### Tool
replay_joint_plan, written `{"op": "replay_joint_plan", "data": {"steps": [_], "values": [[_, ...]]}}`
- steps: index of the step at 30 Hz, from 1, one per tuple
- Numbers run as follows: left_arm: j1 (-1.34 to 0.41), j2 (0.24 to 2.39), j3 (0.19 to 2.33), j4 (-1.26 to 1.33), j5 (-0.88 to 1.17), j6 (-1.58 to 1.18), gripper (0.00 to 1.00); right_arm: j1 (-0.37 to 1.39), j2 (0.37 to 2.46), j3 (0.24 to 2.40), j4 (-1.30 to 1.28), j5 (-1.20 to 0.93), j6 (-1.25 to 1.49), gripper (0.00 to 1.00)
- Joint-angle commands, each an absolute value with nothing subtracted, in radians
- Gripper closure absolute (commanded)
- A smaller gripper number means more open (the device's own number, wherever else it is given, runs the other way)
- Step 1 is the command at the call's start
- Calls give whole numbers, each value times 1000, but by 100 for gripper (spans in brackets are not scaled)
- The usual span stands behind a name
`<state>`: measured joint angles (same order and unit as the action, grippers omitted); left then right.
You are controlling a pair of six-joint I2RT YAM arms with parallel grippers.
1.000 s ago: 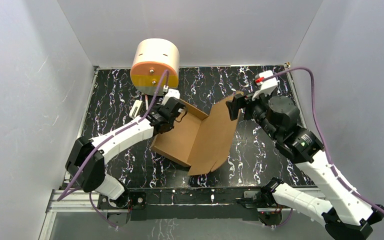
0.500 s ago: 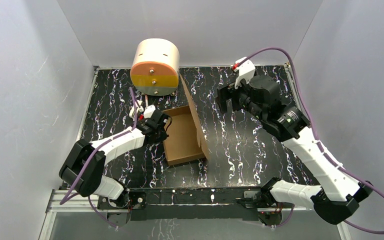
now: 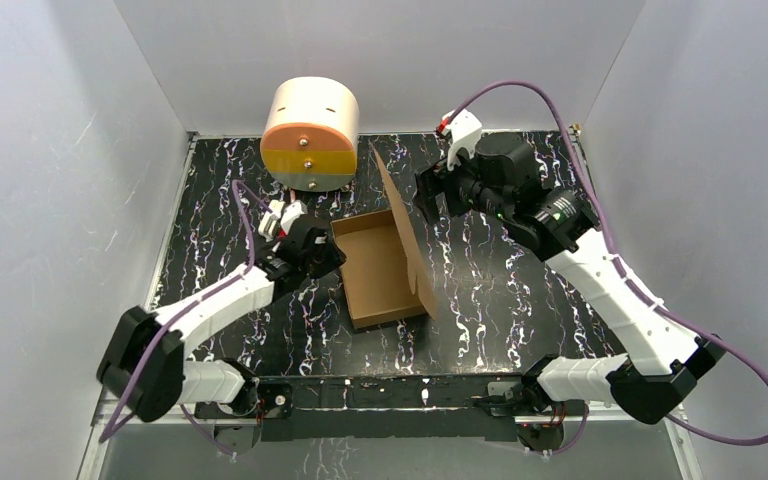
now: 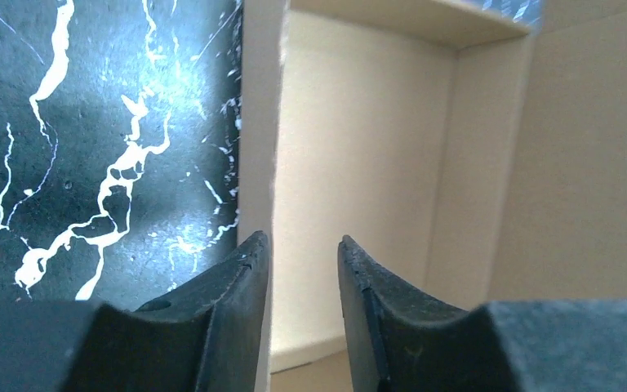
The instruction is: Fold the paper box
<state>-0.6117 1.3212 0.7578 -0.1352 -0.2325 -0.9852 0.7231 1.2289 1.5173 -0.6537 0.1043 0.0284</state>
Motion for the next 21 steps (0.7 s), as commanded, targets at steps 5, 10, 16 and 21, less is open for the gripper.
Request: {"op": "replay_joint_plan", "data": {"steps": [5, 10, 16, 21], "values": [[-608, 1107, 761, -238, -322, -852, 52, 780, 1302, 1649, -662, 97, 45, 9], [-605, 1047, 848, -344, -369, -724, 36, 843, 1368, 1700, -694, 184, 47, 9], [-602, 1014, 943, -432, -354, -593, 20, 906, 1460, 1786, -753, 293, 55, 15], [-597, 974, 910, -381, -461, -479, 19, 965, 1579, 1893, -865, 423, 55, 20]]}}
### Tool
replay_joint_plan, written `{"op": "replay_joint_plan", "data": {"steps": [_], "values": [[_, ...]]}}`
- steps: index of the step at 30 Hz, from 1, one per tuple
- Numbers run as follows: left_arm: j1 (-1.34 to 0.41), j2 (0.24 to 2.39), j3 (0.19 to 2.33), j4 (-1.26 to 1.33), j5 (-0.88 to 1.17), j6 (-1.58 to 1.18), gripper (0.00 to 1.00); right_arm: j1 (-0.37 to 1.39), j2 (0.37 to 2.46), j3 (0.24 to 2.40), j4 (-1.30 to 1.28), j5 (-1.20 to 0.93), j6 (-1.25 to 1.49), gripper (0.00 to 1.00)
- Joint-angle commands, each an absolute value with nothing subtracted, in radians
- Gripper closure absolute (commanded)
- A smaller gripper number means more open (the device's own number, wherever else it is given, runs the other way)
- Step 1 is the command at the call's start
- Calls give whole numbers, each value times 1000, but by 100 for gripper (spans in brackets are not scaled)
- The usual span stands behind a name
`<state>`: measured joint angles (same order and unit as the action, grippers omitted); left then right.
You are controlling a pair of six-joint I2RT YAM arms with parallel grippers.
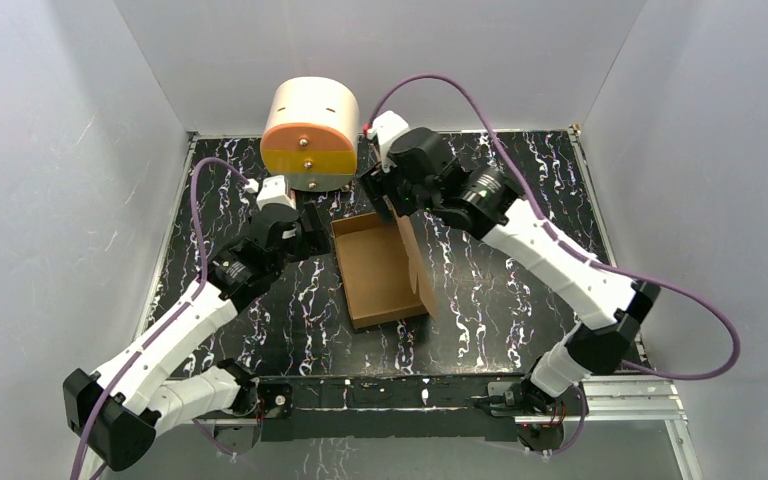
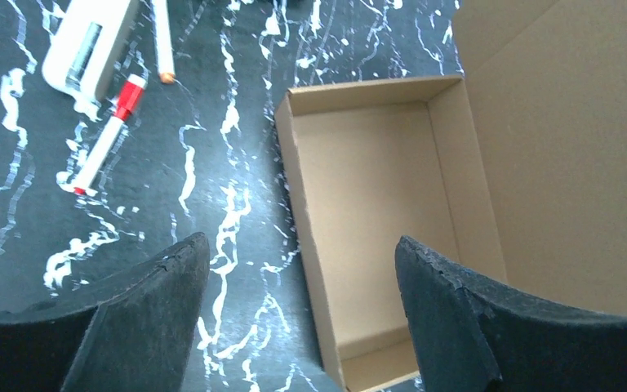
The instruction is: Fold the paper box
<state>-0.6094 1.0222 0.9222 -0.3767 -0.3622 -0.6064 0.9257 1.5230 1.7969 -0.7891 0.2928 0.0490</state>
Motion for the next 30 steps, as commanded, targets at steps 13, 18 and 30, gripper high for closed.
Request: {"op": "replay_joint_plan", "data": {"steps": [13, 18, 30], "values": [[-458, 863, 841, -367, -422, -423, 17, 1002, 1733, 1984, -986, 573, 11, 65], [-420, 847, 834, -364, -408, -416, 17, 1003, 1740, 1978, -961, 532, -88, 82], [-382, 770, 802, -330, -397, -353, 17, 988, 1662, 1854, -785, 177, -534, 96]]}}
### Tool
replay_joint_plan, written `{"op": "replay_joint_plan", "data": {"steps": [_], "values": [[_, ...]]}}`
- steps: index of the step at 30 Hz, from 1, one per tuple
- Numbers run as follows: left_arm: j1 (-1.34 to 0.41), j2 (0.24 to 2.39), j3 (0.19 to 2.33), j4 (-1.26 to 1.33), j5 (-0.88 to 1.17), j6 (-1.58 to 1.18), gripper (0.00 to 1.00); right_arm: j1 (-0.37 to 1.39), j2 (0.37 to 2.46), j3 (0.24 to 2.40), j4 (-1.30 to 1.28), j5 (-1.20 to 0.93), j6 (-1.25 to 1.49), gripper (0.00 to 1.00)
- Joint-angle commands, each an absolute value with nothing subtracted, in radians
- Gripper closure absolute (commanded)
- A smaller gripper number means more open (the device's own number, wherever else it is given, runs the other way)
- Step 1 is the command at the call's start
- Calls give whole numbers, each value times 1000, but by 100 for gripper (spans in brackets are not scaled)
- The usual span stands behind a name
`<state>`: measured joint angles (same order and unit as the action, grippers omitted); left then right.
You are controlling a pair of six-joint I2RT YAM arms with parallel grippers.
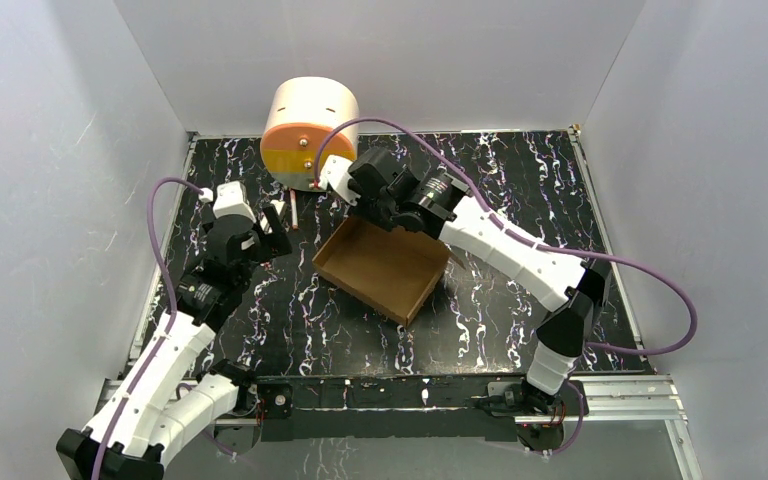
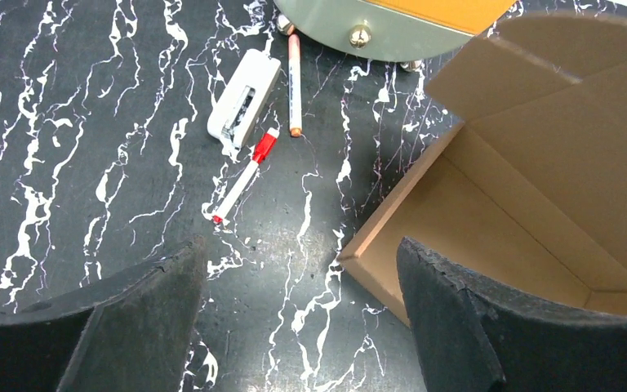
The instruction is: Fold the paper box
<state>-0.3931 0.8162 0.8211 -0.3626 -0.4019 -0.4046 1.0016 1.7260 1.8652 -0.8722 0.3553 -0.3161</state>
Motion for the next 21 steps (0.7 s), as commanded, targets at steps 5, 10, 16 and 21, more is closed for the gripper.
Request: {"op": "replay_joint_plan", "data": {"steps": [5, 10, 16, 21], "values": [[-379, 720, 780, -297, -383, -297, 16, 931, 1652, 1839, -820, -93, -748, 98], [-378, 685, 764, -277, -328, -248, 16, 836, 1683, 1870, -842, -244, -857, 99], [-378, 684, 751, -261, -248, -207, 16, 802, 1664, 1857, -774, -277, -853, 80], [-377, 710, 763, -259, -199, -169, 15, 803, 1599, 1784, -676, -160, -736, 58]]}}
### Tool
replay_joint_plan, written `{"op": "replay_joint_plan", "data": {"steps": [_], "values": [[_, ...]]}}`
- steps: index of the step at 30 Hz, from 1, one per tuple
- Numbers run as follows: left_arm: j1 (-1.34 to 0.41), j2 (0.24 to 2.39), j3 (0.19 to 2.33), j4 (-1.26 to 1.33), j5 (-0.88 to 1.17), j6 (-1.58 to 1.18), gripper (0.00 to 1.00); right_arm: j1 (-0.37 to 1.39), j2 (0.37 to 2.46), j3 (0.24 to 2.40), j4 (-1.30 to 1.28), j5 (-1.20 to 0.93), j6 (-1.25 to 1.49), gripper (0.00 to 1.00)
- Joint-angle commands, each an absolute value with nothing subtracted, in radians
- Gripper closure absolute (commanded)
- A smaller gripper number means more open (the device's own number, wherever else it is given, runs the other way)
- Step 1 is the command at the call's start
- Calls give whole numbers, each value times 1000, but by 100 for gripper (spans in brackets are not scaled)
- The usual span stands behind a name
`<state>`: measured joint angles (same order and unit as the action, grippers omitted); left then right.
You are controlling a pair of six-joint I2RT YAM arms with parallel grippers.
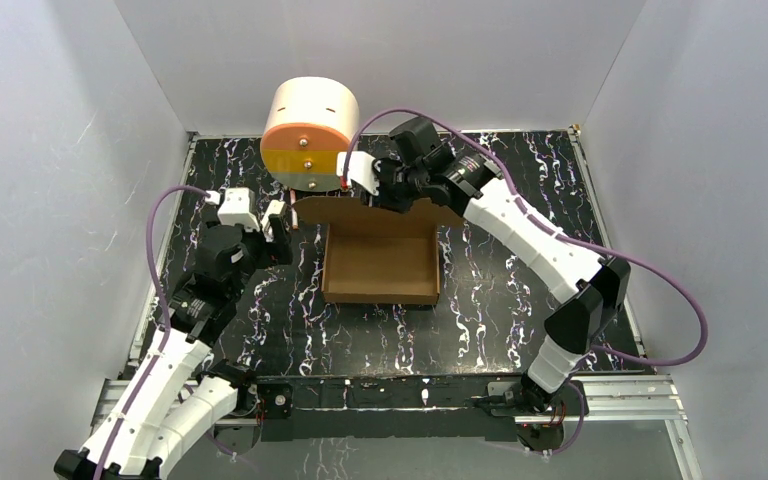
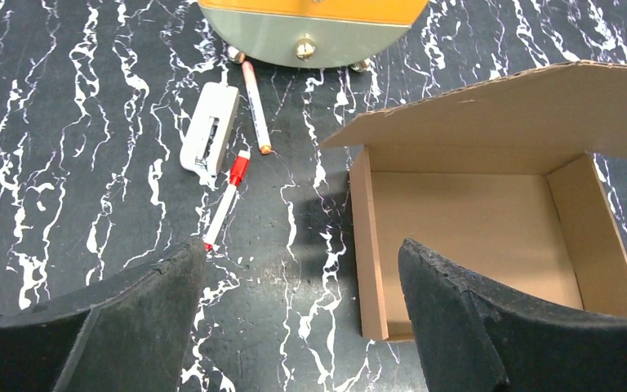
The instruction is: Fold the paper box
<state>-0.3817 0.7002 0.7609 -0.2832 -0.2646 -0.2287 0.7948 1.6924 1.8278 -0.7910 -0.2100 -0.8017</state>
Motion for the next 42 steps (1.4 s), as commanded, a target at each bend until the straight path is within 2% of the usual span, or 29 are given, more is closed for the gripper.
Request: {"op": "replay_joint_plan", "data": {"steps": [1, 5, 8, 11, 15, 24, 31, 37, 42], "values": [[-377, 714, 763, -257, -190, -158, 15, 802, 1582, 1760, -659, -136, -717, 51], [-377, 743, 774, -244, -160, -120, 15, 786, 1485, 1641, -569, -72, -614, 37], [-376, 778, 794, -242, -139, -109, 15, 731, 1395, 1545, -505, -118, -541, 28], [-376, 812, 808, -231, -121, -93, 15, 669, 1300, 1436, -453, -157, -491, 22], [-367, 858, 813, -213, -115, -58, 16, 607, 1182, 1307, -410, -174, -464, 20], [-297, 957, 859, -164, 31, 18, 20, 440, 1012, 1040, -282, -307, -465, 19], [-262, 1048, 895, -141, 153, 40, 24, 385, 1001, 898, -164, -348, -446, 22], [-255, 1099, 929, -121, 214, 61, 30, 366, 1033, 797, 30, -370, -415, 30], [-253, 1149, 967, -126, 231, 83, 38, 356, 1073, 774, 115, -376, -413, 41]]}}
